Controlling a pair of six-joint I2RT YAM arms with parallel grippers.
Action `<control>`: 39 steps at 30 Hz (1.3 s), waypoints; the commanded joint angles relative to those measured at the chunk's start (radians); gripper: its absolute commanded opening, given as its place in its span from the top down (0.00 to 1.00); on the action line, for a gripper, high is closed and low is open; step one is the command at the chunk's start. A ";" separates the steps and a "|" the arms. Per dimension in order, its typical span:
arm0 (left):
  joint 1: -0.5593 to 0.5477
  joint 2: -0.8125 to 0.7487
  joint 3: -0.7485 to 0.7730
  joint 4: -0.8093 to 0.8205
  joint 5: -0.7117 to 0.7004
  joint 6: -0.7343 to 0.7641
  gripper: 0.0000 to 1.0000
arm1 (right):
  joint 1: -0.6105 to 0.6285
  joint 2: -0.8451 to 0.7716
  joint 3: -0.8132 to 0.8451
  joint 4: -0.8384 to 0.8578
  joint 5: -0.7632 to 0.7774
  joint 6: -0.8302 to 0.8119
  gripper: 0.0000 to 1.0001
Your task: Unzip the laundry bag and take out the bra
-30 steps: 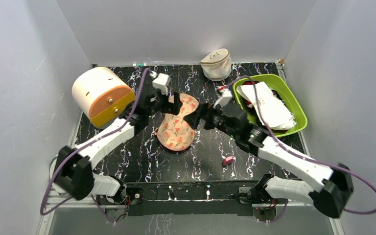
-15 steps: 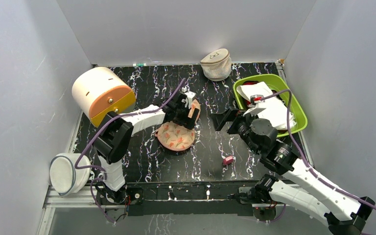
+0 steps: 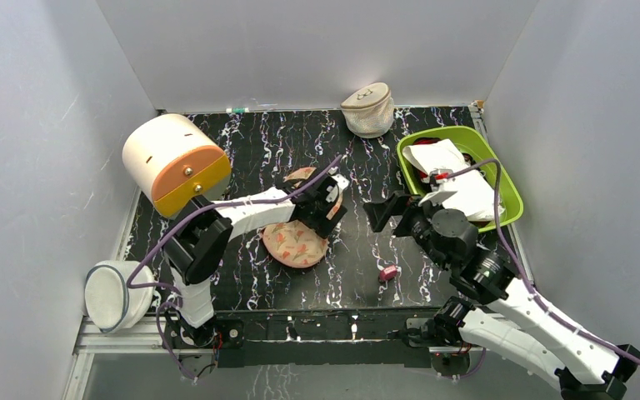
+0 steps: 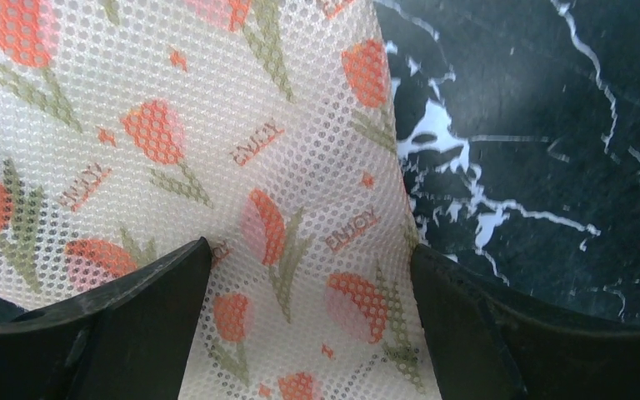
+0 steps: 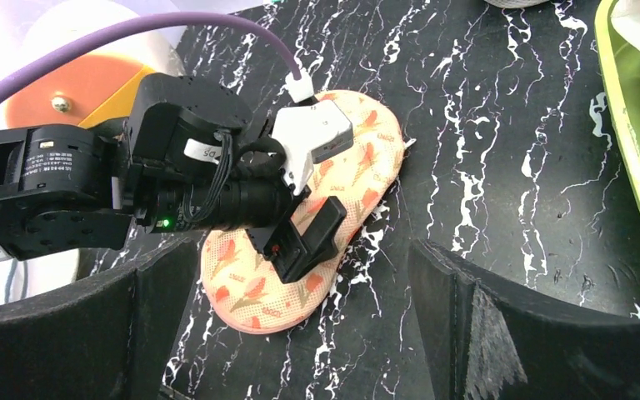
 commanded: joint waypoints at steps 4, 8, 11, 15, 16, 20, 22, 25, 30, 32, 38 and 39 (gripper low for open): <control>-0.004 -0.219 -0.159 -0.134 -0.023 -0.092 0.14 | -0.003 -0.060 0.009 0.016 0.030 -0.031 0.02; -0.004 -0.338 -0.208 -0.255 -0.148 -0.138 0.13 | -0.003 -0.058 0.000 0.014 0.012 -0.030 0.02; -0.004 -0.428 -0.195 -0.304 -0.117 -0.144 0.03 | -0.003 -0.068 -0.041 0.047 -0.016 -0.026 0.02; -0.005 -0.480 -0.138 -0.258 0.022 -0.191 0.01 | -0.003 -0.059 -0.034 0.056 -0.013 -0.047 0.02; -0.005 -0.470 -0.119 -0.240 0.028 -0.219 0.02 | -0.003 -0.053 -0.019 0.050 -0.014 -0.055 0.02; -0.006 -0.352 -0.005 -0.203 -0.028 -0.313 0.05 | -0.003 -0.056 0.053 -0.014 -0.006 -0.063 0.02; -0.010 -0.277 0.058 -0.215 -0.116 -0.351 0.11 | -0.003 -0.080 0.075 -0.020 0.000 -0.051 0.02; -0.021 -0.179 0.141 -0.228 -0.239 -0.386 0.19 | -0.003 -0.110 0.113 -0.022 -0.022 -0.061 0.02; -0.057 -0.067 0.238 -0.249 -0.361 -0.433 0.21 | -0.003 -0.136 0.165 -0.104 0.046 -0.098 0.02; -0.077 -0.039 0.251 -0.233 -0.377 -0.435 0.23 | -0.003 -0.152 0.172 -0.123 0.068 -0.105 0.02; -0.161 0.043 0.273 -0.210 -0.496 -0.416 0.33 | -0.003 -0.212 0.167 -0.140 0.107 -0.114 0.02; -0.169 0.058 0.273 -0.206 -0.524 -0.413 0.36 | -0.003 -0.218 0.168 -0.143 0.111 -0.120 0.02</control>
